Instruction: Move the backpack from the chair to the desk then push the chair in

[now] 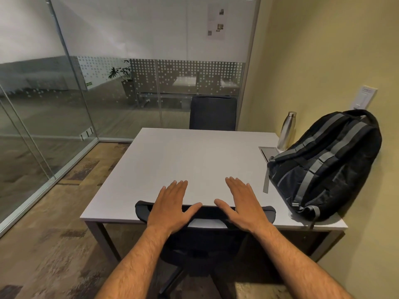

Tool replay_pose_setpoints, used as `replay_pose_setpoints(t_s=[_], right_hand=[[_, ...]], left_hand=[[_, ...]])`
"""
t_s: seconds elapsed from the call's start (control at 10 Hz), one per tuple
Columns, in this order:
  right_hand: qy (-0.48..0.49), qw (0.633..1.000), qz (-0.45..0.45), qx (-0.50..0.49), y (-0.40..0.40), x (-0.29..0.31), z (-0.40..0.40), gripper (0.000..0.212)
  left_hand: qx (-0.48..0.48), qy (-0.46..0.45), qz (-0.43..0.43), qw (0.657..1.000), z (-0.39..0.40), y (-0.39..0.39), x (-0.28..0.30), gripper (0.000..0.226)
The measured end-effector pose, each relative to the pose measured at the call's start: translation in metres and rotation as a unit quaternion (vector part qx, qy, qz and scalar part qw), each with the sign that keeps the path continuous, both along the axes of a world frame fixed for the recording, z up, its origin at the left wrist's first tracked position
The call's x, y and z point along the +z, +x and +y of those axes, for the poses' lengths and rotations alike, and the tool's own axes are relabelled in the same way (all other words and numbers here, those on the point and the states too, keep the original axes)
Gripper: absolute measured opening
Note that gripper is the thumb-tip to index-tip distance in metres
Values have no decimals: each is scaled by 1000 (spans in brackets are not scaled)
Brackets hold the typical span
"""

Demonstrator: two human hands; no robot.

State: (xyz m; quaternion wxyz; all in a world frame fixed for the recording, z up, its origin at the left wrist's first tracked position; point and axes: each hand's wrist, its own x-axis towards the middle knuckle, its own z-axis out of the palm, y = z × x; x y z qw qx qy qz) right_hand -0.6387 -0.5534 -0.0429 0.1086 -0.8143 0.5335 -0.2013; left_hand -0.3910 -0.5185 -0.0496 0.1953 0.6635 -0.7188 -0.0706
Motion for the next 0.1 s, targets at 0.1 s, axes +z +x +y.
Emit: replay_pose_setpoints(t_s=[0.1], right_hand=[[-6,990,-136,-42,-5,20,21,76]], left_hand=[[-8,-47,11,999,7,-2,1,77]])
